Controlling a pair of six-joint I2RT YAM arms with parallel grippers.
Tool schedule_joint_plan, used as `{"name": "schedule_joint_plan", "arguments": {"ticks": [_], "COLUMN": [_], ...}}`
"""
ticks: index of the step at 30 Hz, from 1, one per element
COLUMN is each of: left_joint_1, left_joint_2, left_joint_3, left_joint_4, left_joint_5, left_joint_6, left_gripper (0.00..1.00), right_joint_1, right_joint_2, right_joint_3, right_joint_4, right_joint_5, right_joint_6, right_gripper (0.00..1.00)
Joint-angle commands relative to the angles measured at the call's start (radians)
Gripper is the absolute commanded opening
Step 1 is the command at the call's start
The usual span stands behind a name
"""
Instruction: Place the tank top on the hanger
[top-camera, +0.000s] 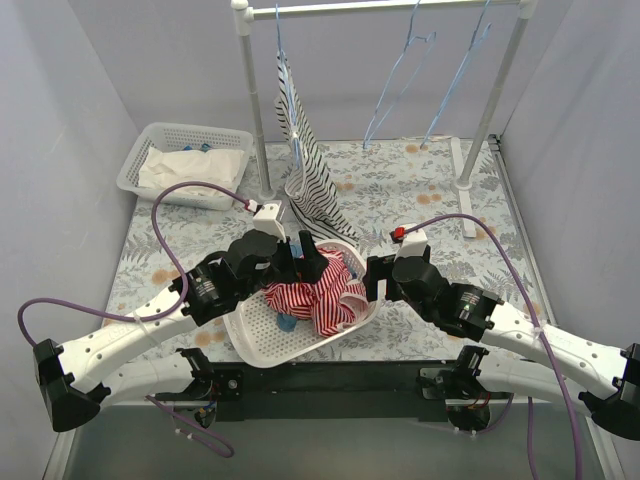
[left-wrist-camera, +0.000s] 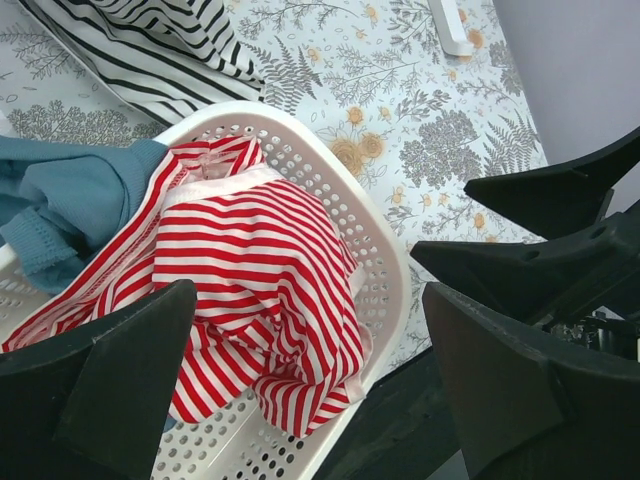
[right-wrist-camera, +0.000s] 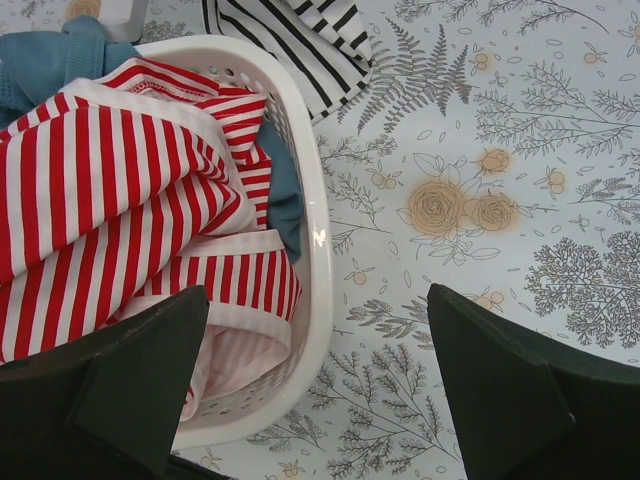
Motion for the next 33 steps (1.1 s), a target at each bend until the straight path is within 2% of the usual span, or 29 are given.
{"name": "schedule_joint_plan", "arguments": {"ticks": [1, 17, 23, 27, 30, 33], "left_joint_1": [0.001, 0.003, 0.003, 0.003, 0.001, 0.003], "left_joint_2": [-0.004, -0.007, 0.004, 0.016, 0.022, 0.024], "left_joint_3": [0.044, 0.032, 0.027, 0.038, 0.043, 0.038], "left_joint_4": [0.016, 0.034, 0.034, 0.007, -0.021, -0.044], "left_joint_5": [-0.019, 0.033, -0.001, -0.062, -0.082, -0.087], "left_joint_6": [0.009, -0.016, -0.034, -0.065, -0.072, -0.077], "left_gripper": [0.98, 0.98, 0.98, 0.98, 0.98, 0.98], "right_joint_1": [0.005, -0.014, -0.025, -0.023, -0.023, -0.023], "right_joint_2": [-0.003, 0.077, 0.111, 0.123, 0.137, 0.136], "right_joint_3": [0.038, 0.062, 0.068, 0.084, 0.09, 0.094], "right_joint_4": [0.015, -0.011, 0.027, 0.088, 0.108, 0.101], "right_joint_5": [0.001, -0.022, -0.164, -0.356, -0.381, -0.327], "right_joint_6": [0.002, -0.033, -0.091, -0.162, -0.18, -0.182], "right_gripper": [0.99, 0.99, 0.97, 0.91, 0.9, 0.9]}}
